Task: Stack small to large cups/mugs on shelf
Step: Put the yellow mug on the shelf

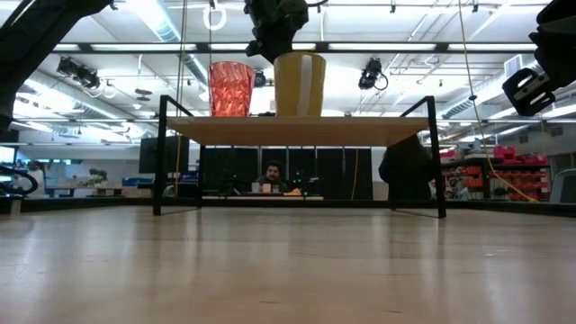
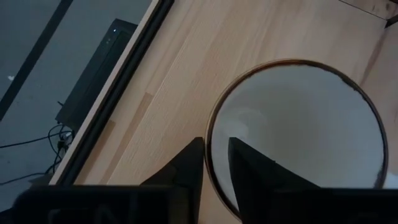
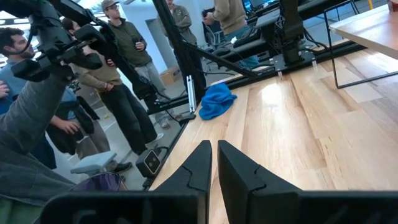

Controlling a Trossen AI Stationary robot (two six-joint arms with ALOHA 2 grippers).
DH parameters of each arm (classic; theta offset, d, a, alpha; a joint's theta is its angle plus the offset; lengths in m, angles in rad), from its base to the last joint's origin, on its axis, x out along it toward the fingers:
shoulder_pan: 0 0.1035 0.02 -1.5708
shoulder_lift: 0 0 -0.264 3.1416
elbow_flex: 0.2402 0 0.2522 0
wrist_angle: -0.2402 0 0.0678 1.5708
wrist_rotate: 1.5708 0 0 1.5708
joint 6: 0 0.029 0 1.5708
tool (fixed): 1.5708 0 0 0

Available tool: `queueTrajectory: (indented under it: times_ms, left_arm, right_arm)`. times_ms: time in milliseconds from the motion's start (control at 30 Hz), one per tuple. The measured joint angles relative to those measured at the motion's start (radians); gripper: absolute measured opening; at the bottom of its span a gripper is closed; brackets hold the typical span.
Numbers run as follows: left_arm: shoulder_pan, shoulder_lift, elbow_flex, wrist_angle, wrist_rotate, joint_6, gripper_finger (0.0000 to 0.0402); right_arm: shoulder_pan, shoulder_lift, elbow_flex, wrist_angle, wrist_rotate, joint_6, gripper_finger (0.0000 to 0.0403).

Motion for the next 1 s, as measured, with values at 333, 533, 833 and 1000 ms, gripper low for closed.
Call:
queueTrajectory:
  times_ms: [333,533,833,1000]
  left_arm:
    - [0.004,0.000,0.000,0.033,-0.042,0.015,0.0095]
    - [0.005,-0.002,0.000,0.069,-0.048,0.024,0.0094]
    - [-0.008,-0.088,0.002,0.064,-0.086,-0.014,0.0098]
    - [-0.068,-0.161,0.003,0.064,-0.086,-0.070,0.0089]
  right_arm:
    - [0.000,0.000,0.000,0.000,0.000,0.000,0.0034]
    - [0.000,0.000,0.000,0.000,0.000,0.000,0.0034]
    - [0.000,0.000,0.000,0.000,0.000,0.000,0.0034]
    - [0.000,0.000,0.000,0.000,0.000,0.000,0.0034]
